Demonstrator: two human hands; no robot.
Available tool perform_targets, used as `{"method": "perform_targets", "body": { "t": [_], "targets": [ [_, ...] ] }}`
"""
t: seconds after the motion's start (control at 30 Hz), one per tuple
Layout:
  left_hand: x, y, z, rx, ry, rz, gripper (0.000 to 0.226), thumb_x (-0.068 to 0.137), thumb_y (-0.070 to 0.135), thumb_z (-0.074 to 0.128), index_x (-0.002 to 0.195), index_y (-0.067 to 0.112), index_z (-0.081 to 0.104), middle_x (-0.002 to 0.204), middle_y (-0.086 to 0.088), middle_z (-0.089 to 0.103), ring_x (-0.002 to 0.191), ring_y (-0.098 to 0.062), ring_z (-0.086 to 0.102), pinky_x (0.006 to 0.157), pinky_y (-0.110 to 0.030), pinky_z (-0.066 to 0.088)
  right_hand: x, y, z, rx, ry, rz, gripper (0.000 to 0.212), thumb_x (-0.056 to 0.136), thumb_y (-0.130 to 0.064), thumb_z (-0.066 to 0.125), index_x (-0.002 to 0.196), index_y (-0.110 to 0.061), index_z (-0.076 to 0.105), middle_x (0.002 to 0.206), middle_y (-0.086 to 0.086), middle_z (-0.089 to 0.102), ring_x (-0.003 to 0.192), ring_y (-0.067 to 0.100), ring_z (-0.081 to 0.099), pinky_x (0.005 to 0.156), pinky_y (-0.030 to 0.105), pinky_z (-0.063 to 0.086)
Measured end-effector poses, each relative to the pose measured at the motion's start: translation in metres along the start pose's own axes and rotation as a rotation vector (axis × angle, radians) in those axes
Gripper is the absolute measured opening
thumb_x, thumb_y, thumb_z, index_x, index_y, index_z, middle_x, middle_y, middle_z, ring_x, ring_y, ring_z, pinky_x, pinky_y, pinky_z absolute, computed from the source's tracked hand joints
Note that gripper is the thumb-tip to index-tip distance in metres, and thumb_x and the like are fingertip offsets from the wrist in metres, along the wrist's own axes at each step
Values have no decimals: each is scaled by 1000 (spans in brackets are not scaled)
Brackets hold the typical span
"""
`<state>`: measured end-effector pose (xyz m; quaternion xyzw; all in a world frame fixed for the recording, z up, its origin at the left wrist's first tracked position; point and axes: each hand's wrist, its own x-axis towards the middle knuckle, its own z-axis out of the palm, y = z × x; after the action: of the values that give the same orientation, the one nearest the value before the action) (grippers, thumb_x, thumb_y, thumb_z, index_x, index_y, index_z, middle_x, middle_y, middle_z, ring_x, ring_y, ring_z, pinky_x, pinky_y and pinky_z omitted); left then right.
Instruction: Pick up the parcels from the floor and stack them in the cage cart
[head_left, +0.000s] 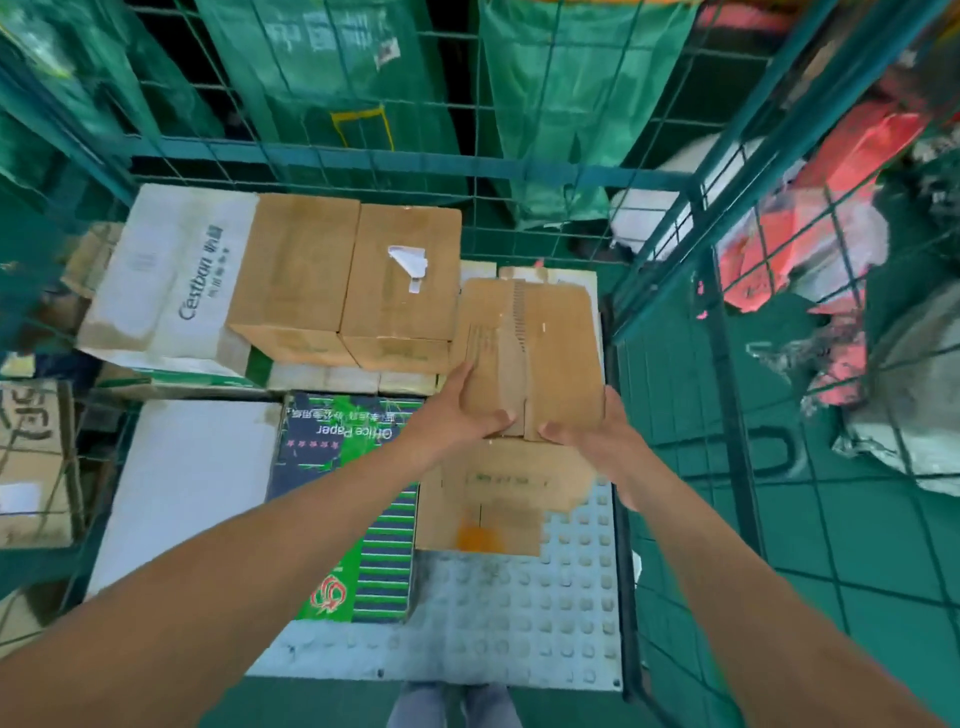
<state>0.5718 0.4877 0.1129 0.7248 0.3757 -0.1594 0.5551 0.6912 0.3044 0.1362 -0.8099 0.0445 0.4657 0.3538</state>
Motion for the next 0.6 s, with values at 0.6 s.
{"method": "perform_targets", "body": {
  "t": [0.6],
  "targets": [
    [219,-64,4,752,155,154,79,96,39,63,160,45,16,171,2,-10,157,-31,-7,125,-57,9,270,1,55,35,103,-246,116,68,-52,81,151,-60,0,152,-4,43,133,25,52,103,47,54]
  ]
}}
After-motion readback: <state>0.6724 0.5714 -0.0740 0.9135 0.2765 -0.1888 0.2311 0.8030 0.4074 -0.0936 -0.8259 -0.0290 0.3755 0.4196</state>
